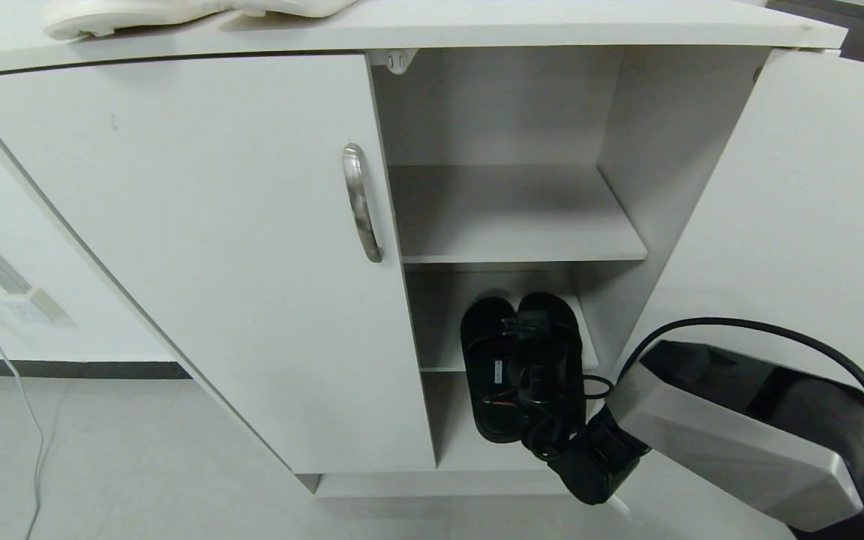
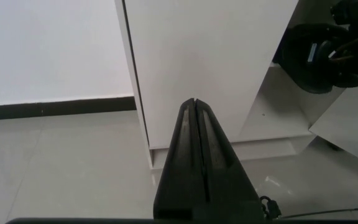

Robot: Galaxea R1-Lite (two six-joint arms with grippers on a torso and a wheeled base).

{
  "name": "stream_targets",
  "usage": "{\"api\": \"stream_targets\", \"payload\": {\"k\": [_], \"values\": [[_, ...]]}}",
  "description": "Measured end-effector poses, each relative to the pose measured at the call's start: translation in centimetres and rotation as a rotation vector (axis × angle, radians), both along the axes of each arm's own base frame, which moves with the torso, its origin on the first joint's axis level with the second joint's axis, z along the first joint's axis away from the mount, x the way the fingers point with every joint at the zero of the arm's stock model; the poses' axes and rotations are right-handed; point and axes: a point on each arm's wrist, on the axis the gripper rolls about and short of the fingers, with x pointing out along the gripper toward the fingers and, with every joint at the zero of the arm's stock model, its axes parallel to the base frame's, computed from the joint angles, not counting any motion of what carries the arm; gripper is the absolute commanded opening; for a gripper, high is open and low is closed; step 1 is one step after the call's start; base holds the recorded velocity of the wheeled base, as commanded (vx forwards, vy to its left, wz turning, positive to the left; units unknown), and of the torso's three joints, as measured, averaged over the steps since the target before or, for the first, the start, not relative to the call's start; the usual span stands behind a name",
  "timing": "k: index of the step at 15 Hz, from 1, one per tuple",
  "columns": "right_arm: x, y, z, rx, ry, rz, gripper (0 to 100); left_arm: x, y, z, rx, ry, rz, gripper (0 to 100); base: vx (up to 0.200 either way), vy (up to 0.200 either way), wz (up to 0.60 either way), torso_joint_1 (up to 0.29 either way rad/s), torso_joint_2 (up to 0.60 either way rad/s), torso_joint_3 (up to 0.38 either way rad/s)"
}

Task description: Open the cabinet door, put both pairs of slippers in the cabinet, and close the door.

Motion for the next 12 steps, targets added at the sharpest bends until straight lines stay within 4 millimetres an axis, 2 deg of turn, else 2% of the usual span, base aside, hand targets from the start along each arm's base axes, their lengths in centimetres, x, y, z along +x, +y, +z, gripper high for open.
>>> {"api": "stream_targets", "payload": {"k": [6, 12], "values": [[2.9, 0.8, 1.2, 0.002, -0.002, -0.021, 0, 0.0, 0.0, 0.0, 0.001, 0.000, 0.004, 0, 0.000, 0.000, 0.00, 0.000, 0.00, 0.000], [5.6, 0.7, 2.8, 0.019, -0.020, -0.055, 0, 0.0, 0.0, 0.0, 0.001, 0.000, 0.006, 0, 0.000, 0.000, 0.00, 0.000, 0.00, 0.000]]}}
